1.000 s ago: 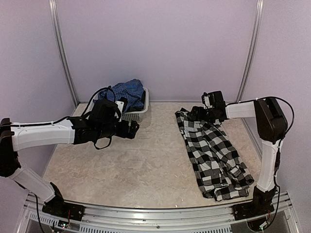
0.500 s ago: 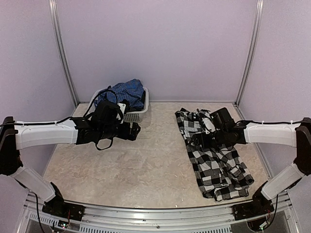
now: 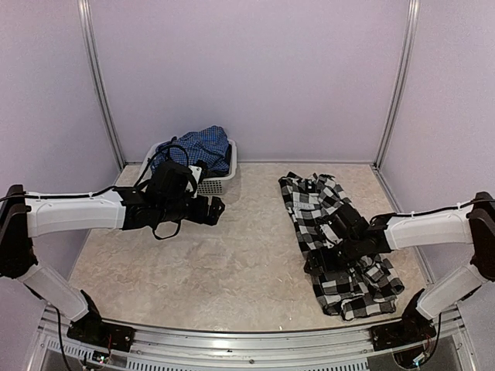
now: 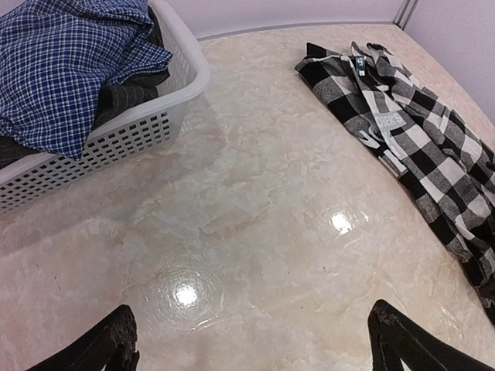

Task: Fold and stack the long sleeve shirts
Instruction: Rotate the rectangle-folded shirt at the center of the board.

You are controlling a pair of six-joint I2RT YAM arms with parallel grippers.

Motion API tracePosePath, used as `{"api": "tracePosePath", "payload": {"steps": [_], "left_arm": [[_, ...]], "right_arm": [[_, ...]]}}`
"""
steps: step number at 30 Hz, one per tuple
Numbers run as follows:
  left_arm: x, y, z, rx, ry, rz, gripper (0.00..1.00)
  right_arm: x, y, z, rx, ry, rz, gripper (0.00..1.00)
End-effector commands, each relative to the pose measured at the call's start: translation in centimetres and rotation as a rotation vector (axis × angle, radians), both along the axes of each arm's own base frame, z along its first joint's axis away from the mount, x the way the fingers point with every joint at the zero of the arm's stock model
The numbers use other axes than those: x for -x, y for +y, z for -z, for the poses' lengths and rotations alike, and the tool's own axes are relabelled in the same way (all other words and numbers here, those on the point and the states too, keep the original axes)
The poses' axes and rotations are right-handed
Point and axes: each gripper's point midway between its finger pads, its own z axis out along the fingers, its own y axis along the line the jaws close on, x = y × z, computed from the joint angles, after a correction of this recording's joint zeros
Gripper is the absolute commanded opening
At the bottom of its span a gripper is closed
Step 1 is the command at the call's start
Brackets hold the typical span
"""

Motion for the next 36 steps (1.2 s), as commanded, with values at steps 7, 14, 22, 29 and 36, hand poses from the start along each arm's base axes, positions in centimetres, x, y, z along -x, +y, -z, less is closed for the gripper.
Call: {"api": "tracePosePath", "payload": {"steps": [7, 14, 22, 29, 36], "left_arm": [[-0.6, 1.0, -0.7, 0.001, -0.006, -0.024, 0.99], [-1.7, 3.6, -1.3, -0.067, -0.006, -0.090, 0.99], [-0.8, 4.0, -1.7, -0.008, 0.022, -0.057, 0.99], [3.9, 0.4, 2.1, 0.177, 0.188, 0.167, 0.95], [9.6, -4.4, 6.8, 0.130, 0.315, 0.394, 0.85]], "right_arm": [[0.2, 5.8, 2.5, -0.002, 0.043, -0.187, 0.92], [-1.1, 15.3, 1.9, -0.086, 0.008, -0.355, 0.92], [-2.2, 16.8, -0.4, -0.097, -0.098, -0.404, 0.96], [1.0, 12.8, -6.1, -0.148, -0.287, -0.463, 0.99], [7.0, 9.2, -4.3, 0.057, -0.260, -0.441, 0.96]]}}
